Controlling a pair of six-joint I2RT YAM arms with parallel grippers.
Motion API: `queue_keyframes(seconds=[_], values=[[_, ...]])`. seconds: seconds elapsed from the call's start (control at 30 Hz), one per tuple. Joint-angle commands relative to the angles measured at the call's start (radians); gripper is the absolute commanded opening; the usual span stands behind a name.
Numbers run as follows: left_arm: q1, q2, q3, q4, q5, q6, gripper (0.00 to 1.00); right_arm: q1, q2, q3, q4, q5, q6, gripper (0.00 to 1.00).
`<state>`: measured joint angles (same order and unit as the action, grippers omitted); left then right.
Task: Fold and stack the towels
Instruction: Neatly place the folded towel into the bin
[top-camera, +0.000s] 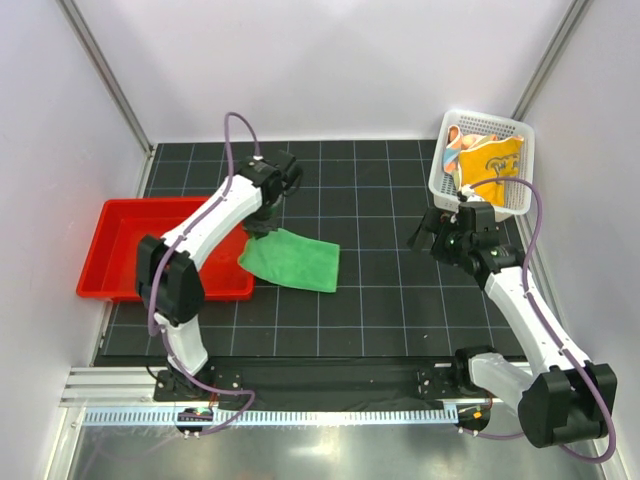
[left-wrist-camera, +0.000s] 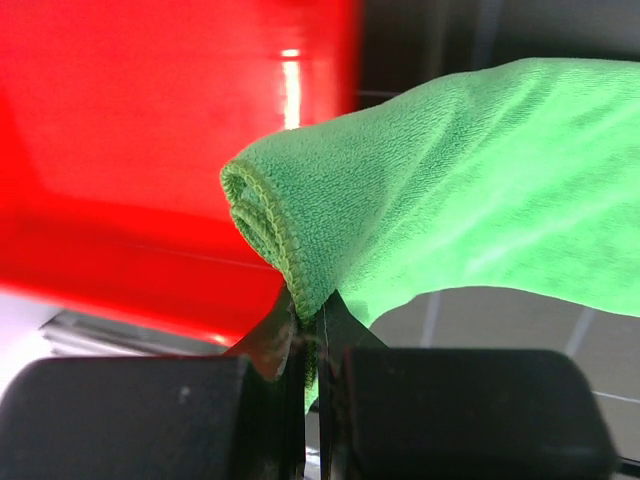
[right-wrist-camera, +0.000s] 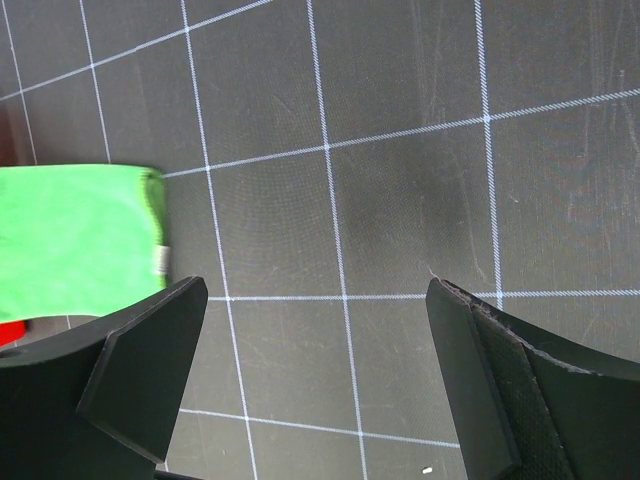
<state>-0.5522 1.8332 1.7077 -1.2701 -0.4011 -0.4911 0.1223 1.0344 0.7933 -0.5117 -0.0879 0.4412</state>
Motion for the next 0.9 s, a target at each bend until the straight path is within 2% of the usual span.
queue_keyframes(seconds=[0.0,0.2,0.33,0.57,0.87], values=[[0.07,-0.1,0.02,-0.086,-0.097,0.04,0.0,-0.001,-0.037,0.041,-0.01,0.022,-0.022,1.0],[0.224,-0.173,-0.022,-0.091,-0.177,0.101,0.0,-0.001,-0.043,0.034,-0.002,0.016,-0.022,1.0],[0.287,-0.192,-0.057,-0.058,-0.237,0.143,0.0,-0.001,-0.042,0.035,0.001,0.007,-0.025,1.0],[0.425,-0.176,-0.123,0.011,-0.243,0.203,0.0,-0.003,-0.05,0.02,0.009,0.004,-0.032,1.0],[0.502,-0.1,-0.163,0.115,-0.314,0.215,0.0,-0.003,-0.069,0.006,0.019,-0.001,-0.027,1.0]])
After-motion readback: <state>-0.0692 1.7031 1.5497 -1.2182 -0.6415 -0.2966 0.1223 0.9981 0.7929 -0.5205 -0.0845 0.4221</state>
